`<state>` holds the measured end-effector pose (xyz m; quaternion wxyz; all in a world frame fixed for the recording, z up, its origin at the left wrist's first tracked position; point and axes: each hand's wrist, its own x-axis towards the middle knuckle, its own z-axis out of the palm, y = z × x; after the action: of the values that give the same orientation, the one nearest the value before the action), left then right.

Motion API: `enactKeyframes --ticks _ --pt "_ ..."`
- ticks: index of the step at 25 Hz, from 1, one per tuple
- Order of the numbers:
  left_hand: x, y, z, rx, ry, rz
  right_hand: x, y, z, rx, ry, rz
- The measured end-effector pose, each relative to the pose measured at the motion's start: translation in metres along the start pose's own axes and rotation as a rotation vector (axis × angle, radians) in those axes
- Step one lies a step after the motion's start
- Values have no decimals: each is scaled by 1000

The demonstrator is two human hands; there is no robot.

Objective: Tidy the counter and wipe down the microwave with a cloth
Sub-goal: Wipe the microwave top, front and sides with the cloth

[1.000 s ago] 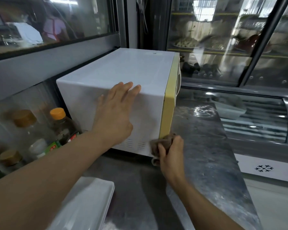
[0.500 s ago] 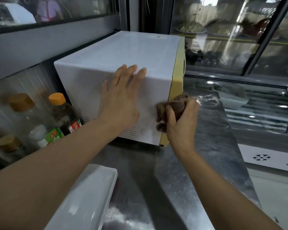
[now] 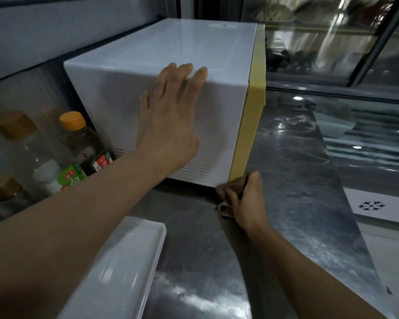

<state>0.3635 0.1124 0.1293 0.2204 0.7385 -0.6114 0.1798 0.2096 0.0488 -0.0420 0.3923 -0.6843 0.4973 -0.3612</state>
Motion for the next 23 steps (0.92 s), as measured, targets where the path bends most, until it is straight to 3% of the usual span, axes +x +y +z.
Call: enactKeyframes --ticks 6,12,23 --pt "0 0 0 22 3 -5 5 -1 -13 -258 -40 -95" --pt "0 1 -4 59 -40 -26 18 -12 -43 -550 -230 -139" --pt "4 31 -39 141 -334 -252 53 -37 -135 -532 -367 -170"
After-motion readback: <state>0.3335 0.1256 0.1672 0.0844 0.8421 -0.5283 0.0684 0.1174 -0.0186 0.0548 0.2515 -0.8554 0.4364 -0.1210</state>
